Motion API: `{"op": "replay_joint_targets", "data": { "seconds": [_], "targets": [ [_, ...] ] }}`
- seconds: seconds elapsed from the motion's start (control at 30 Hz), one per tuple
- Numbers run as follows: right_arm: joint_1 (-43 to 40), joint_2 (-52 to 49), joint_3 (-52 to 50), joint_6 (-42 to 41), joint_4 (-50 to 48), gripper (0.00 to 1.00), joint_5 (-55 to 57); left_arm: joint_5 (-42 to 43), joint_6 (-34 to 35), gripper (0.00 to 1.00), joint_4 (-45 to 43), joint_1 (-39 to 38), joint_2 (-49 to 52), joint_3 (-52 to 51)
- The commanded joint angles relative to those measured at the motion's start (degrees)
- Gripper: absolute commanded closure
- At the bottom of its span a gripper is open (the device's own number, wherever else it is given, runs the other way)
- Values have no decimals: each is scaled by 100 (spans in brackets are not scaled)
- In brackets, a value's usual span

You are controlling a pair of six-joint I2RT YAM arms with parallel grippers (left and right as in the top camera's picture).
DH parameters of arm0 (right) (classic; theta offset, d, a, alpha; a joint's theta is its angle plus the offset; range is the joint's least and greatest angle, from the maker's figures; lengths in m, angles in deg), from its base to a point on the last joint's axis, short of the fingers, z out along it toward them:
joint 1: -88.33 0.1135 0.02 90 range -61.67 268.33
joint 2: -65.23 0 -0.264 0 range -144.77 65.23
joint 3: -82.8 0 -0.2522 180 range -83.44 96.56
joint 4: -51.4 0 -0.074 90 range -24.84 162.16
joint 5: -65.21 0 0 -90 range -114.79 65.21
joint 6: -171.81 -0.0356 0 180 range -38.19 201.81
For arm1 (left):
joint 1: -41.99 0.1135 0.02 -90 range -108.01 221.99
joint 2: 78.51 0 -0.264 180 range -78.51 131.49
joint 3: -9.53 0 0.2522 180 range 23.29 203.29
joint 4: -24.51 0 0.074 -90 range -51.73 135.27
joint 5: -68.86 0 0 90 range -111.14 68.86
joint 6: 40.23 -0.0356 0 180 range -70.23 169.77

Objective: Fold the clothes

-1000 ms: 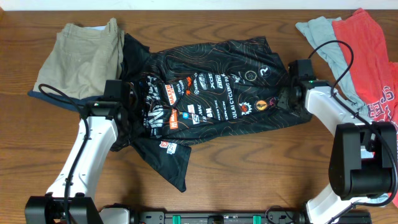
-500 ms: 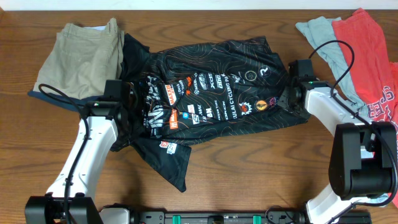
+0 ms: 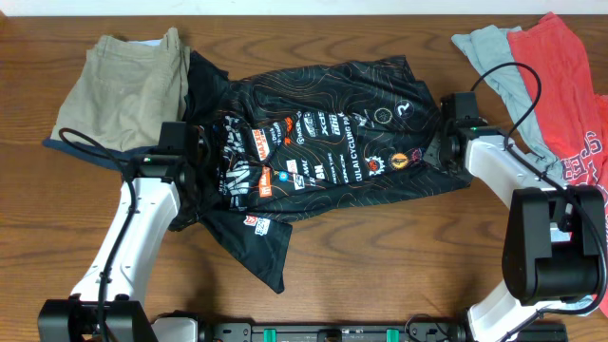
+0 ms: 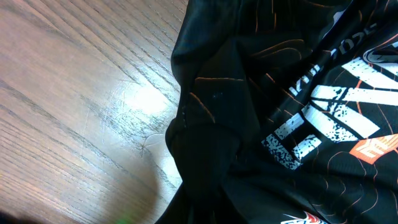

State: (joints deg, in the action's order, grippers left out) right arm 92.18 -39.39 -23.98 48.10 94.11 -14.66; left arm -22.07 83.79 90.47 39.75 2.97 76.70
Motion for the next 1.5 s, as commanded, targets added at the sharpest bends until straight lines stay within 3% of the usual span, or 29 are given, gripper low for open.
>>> {"op": "replay_joint_targets", "data": {
  "seconds": [0.0, 0.1, 0.2, 0.43, 0.77, 1.07, 1.47],
  "targets": [
    [-59, -52, -70, -13, -72, 73, 103, -129, -83, 93, -15, 31, -57, 83],
    [-59, -52, -70, -13, -125, 82, 105, -129, -81, 93, -55, 31, -57, 83],
    [-59, -52, -70, -13, -133, 99, 103, -129, -83, 94, -116, 31, -57, 83],
    [-103, 85, 90, 37, 249, 99, -153, -129, -535, 94, -415, 31, -63, 94],
    [-481, 1357, 1300, 710, 1974, 99, -181, -125, -955, 94, -245, 31, -81, 774],
    [-509, 2208, 2319, 1139, 3008, 99, -201, -81, -1119, 94, 457, 31, -81, 2859],
    [-621, 2640, 4774, 1663, 3303, 99, -66, 68, -1519, 94, 599, 136, -114, 5880]
  ]
}}
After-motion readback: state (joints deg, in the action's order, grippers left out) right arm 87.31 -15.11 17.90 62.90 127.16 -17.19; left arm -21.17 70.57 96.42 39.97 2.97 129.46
